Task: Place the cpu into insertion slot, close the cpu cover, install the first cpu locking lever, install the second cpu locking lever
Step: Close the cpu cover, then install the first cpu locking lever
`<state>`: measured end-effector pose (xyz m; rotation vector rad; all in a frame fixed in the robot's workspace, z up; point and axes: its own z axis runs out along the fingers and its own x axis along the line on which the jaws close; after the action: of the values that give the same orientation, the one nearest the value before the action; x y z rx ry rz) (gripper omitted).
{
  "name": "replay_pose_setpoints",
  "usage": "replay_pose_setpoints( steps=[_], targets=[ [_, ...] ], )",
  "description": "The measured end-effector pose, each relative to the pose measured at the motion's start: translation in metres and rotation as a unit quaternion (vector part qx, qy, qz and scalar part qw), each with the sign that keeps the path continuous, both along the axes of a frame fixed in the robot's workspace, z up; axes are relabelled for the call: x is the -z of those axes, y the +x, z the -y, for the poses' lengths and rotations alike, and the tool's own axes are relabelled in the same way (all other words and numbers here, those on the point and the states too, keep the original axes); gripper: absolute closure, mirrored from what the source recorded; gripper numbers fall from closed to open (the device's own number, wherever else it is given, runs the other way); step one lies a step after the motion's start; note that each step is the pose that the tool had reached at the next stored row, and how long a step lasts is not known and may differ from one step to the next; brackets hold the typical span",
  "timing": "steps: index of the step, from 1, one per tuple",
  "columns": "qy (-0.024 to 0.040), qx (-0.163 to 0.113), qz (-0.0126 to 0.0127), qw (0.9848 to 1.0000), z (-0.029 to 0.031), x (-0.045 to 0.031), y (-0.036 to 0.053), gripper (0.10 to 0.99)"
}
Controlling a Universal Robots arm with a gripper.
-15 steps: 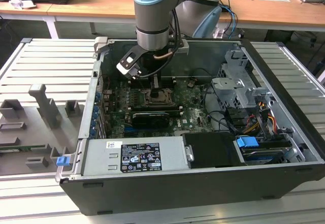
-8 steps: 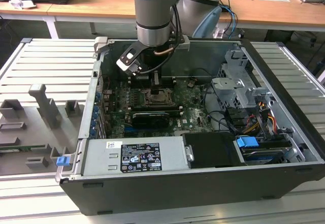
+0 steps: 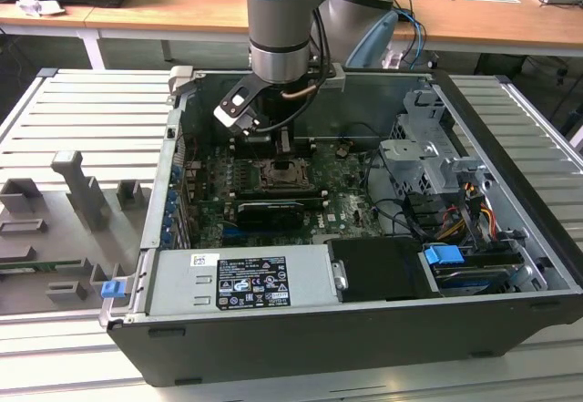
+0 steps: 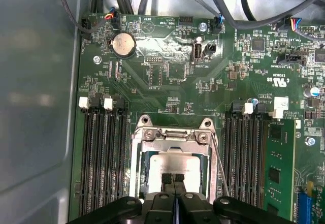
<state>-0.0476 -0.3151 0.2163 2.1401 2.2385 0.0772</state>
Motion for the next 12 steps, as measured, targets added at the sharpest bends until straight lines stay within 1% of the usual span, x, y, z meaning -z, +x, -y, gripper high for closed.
replay_pose_setpoints(
  steps=[12],
  targets=[
    [0.0001,0.000,0.0001,1.0000,0.0000,-0.0029,0.0005,0.980]
  ],
)
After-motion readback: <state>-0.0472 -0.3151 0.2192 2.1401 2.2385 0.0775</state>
